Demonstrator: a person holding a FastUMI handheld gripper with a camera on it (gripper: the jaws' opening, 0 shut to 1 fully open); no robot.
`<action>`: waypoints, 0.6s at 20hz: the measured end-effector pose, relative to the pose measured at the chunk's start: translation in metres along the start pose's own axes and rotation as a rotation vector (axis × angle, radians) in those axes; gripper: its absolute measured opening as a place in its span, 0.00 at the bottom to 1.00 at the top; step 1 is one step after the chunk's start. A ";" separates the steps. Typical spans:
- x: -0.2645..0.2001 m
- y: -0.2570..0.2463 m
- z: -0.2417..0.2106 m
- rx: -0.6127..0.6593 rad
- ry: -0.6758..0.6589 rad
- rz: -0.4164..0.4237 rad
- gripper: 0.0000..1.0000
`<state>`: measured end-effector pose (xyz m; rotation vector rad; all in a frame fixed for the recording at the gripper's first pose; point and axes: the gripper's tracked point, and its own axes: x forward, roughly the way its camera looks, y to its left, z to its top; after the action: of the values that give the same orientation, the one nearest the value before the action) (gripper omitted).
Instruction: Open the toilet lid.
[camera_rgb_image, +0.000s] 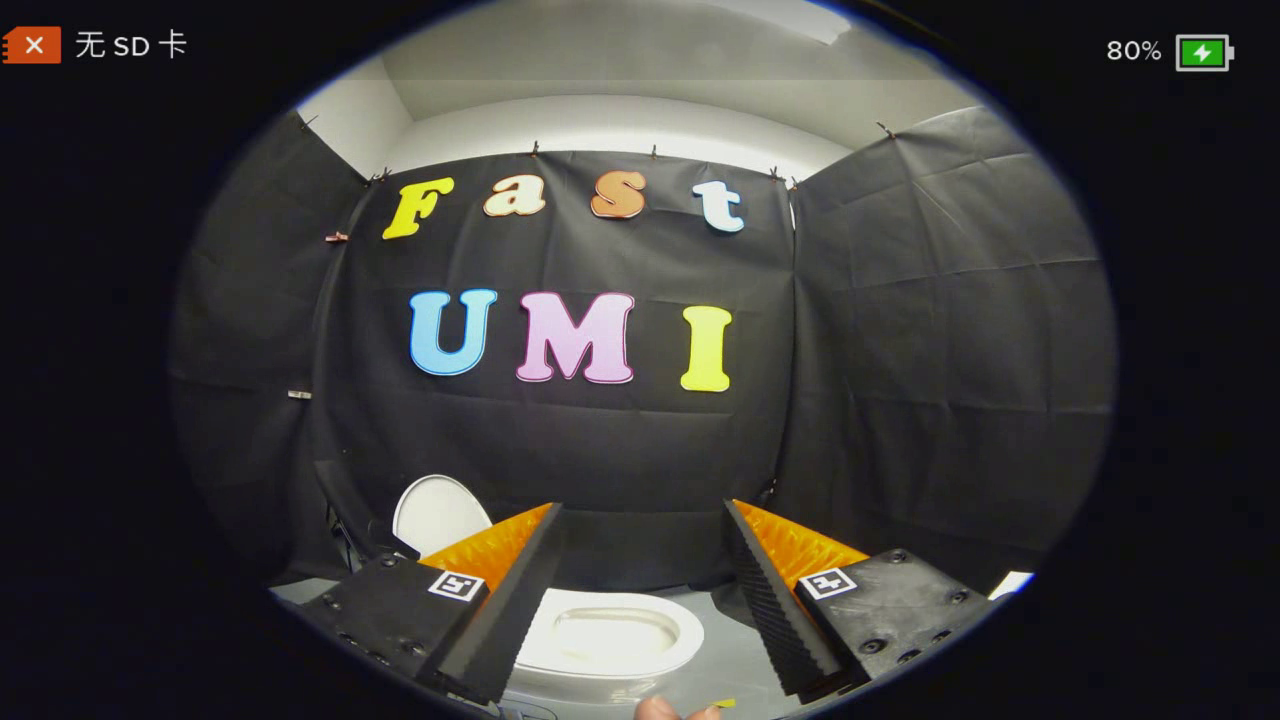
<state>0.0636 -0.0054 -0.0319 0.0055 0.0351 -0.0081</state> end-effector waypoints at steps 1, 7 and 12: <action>0.000 -0.001 -0.001 -0.003 0.002 -0.003 0.98; -0.001 -0.005 0.005 -0.006 -0.008 -0.014 0.98; -0.001 -0.007 0.007 -0.005 -0.010 -0.023 0.98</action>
<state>0.0629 -0.0120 -0.0252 0.0000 0.0257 -0.0315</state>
